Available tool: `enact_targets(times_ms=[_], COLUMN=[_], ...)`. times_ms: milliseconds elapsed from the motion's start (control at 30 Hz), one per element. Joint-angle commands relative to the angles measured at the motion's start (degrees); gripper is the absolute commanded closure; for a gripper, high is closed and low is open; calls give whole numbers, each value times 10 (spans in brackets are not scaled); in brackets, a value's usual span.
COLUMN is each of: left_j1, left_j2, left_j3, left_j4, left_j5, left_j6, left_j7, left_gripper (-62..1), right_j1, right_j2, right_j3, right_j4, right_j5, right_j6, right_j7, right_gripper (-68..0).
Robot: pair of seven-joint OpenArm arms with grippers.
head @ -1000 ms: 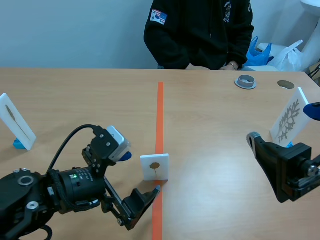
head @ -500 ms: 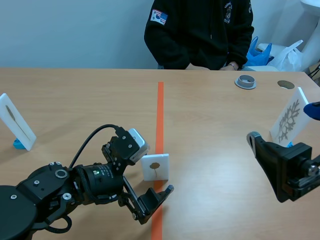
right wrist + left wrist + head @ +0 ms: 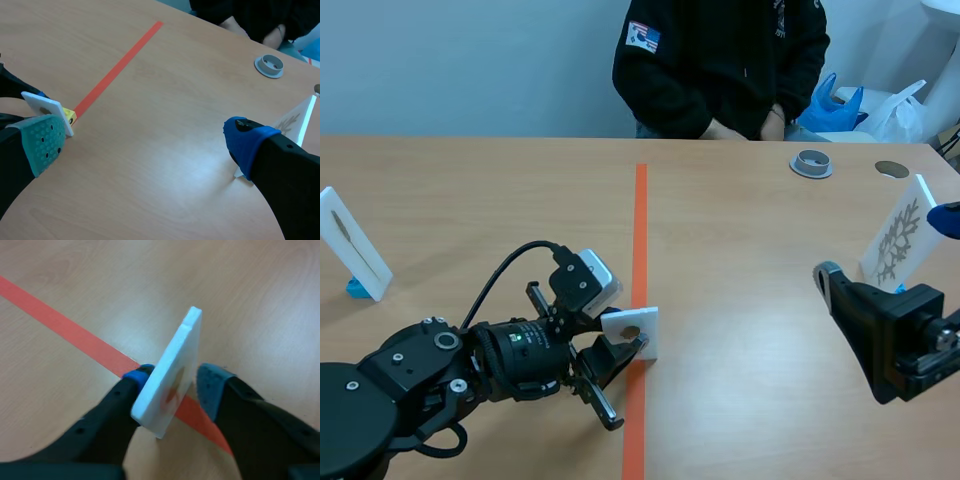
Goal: Sort the leaf by its shape. The table is split by an orange tape line. A compound leaf with several leaflets goes to the left side, a simple leaf with one blade goes to the right side. Return to the home posture when a red brick is placed on the table.
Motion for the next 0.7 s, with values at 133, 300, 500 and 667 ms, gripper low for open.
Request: enact_targets(times_ms=[133,300,500,667], left_j1=[-5,-3,33,96], left_j2=[3,3,-17,-26], left_j3=[0,-2,-27,-86], left_j4=[13,25,130,235], left_j5=[-6,-20,-68,-116], left_j6=[0,-3,-4,-2], left_j7=[-11,28,111,164], left_gripper=[-62,-41,-40,-40], right_j1=[7,7,7,7], right_j2=[2,2,2,2], right_j3=[5,5,5,5], right_j4=[2,2,2,2], right_j5=[4,4,4,4], right_j6=[0,0,0,0], right_j7=[9,9,11,11], right_gripper=[-679,-679,-679,-679])
